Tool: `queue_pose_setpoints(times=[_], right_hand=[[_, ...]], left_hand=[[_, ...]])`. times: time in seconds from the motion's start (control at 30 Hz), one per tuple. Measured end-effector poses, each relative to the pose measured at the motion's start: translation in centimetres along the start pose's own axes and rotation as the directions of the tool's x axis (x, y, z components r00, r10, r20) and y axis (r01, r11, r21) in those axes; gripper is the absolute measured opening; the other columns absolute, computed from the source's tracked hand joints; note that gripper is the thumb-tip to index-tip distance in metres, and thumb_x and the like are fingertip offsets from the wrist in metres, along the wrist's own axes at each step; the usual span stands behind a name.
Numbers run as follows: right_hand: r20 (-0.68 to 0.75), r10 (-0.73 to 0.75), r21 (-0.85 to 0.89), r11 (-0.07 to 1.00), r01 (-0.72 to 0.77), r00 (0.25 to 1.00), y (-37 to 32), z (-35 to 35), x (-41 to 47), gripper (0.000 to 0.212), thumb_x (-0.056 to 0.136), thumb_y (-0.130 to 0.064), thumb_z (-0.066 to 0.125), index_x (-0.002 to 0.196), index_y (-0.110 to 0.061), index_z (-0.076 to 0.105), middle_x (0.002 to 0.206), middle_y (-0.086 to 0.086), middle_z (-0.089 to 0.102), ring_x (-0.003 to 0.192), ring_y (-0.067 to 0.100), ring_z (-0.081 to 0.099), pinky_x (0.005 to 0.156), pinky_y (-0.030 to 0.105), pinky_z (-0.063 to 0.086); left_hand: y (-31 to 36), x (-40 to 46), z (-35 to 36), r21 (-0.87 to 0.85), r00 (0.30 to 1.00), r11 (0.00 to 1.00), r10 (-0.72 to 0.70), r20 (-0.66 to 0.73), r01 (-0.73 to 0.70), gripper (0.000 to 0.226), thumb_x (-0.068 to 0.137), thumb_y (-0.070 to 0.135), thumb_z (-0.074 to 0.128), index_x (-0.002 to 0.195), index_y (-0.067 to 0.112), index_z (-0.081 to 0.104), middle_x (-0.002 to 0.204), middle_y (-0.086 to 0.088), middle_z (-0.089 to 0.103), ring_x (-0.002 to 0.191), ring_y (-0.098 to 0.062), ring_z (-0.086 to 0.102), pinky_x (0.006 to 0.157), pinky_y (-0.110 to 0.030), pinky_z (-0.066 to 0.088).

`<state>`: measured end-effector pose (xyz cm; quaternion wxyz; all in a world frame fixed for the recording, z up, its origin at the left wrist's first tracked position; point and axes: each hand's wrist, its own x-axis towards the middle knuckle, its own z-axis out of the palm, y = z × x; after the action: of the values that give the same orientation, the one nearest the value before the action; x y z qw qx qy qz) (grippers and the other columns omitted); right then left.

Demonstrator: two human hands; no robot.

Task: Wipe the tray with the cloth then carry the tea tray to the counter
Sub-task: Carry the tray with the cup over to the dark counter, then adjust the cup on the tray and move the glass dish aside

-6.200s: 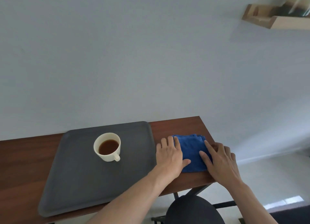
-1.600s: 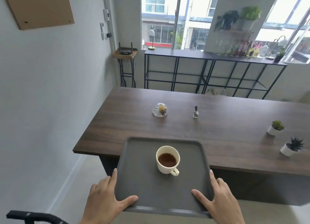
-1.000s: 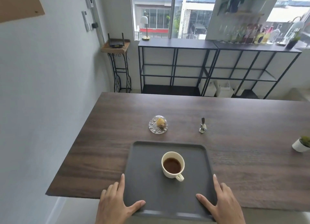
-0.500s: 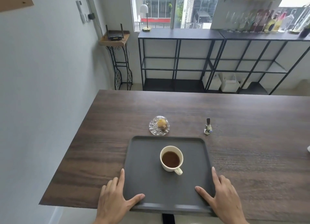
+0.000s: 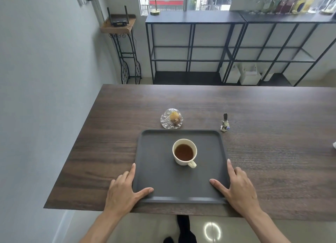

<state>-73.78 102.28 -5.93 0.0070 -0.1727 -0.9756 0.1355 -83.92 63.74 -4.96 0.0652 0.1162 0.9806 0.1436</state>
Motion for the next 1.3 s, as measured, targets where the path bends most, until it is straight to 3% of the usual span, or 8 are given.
queue_pose_setpoints(times=[0.27,0.4,0.5,0.63,0.83,1.13,1.3], right_hand=[[-0.019,0.007,0.010,1.000,-0.007,1.000,0.0,0.1,0.0,0.105,0.083,-0.086,0.039,0.156,-0.011,0.032,0.094,0.000,0.048,0.088,0.025,0.052,0.072,0.042,0.054],[-0.032,0.003,0.040,0.999,-0.002,0.999,0.1,0.1,-0.3,0.103,0.084,-0.082,0.048,0.157,-0.012,0.030,0.096,-0.003,0.042,0.088,0.022,0.050,0.073,0.041,0.054],[-0.075,0.016,0.074,0.997,-0.010,0.997,-0.2,-0.5,-0.3,0.097,0.087,-0.078,0.050,0.156,-0.012,0.033,0.109,0.002,0.045,0.098,0.025,0.052,0.078,0.042,0.055],[-0.143,-0.098,0.090,0.990,0.111,0.985,-2.5,-1.7,0.5,0.075,0.095,-0.064,0.054,0.149,-0.013,0.045,0.107,-0.001,0.049,0.095,0.018,0.051,0.073,0.035,0.055],[-0.123,-0.292,0.079,0.950,0.303,0.948,-6.6,-1.5,1.9,0.051,0.095,-0.053,0.062,0.133,-0.019,0.063,0.097,-0.006,0.053,0.088,0.013,0.053,0.068,0.029,0.054],[-0.115,-0.330,0.120,0.931,0.343,0.937,-7.5,0.0,1.1,0.036,0.096,-0.042,0.064,0.126,-0.022,0.063,0.091,-0.010,0.052,0.081,0.011,0.049,0.064,0.028,0.052],[-0.125,-0.360,0.141,0.916,0.375,0.925,-7.8,0.0,0.7,0.028,0.094,-0.032,0.067,0.120,-0.020,0.065,0.091,-0.009,0.053,0.081,0.012,0.050,0.063,0.025,0.050]], left_hand=[[0.2,0.0,-0.5,-0.083,0.999,0.996,-0.035,0.038,0.038,0.120,0.068,0.098,0.042,0.161,0.024,0.026,0.093,0.009,0.048,0.090,-0.018,0.054,0.084,-0.040,0.051],[0.1,0.2,-0.8,-0.120,0.996,0.991,-0.058,0.069,0.067,0.121,0.065,0.099,0.046,0.161,0.028,0.024,0.101,0.009,0.043,0.093,-0.017,0.053,0.083,-0.040,0.053],[0.4,0.7,-1.4,-0.146,0.998,0.988,-0.056,-0.013,0.054,0.115,0.069,0.098,0.048,0.158,0.027,0.033,0.108,0.010,0.044,0.096,-0.014,0.053,0.083,-0.037,0.058],[4.0,2.6,-2.9,-0.251,0.993,0.963,0.078,-0.092,-0.099,0.095,0.077,0.082,0.067,0.153,0.030,0.042,0.109,0.016,0.048,0.101,-0.006,0.053,0.087,-0.032,0.057],[9.3,8.0,-3.4,-0.170,0.951,0.940,0.305,0.043,-0.294,0.108,0.071,0.081,0.071,0.157,0.031,0.031,0.134,0.010,0.048,0.123,-0.014,0.047,0.108,-0.039,0.044],[11.3,11.7,-3.1,-0.046,0.891,0.900,0.435,0.131,-0.432,0.098,0.069,0.075,0.077,0.149,0.034,0.041,0.139,0.011,0.051,0.120,-0.017,0.049,0.101,-0.043,0.041],[11.0,12.7,-3.7,-0.062,0.860,0.883,0.467,0.205,-0.465,0.096,0.065,0.078,0.078,0.146,0.039,0.043,0.138,0.015,0.052,0.117,-0.015,0.049,0.099,-0.042,0.041]])
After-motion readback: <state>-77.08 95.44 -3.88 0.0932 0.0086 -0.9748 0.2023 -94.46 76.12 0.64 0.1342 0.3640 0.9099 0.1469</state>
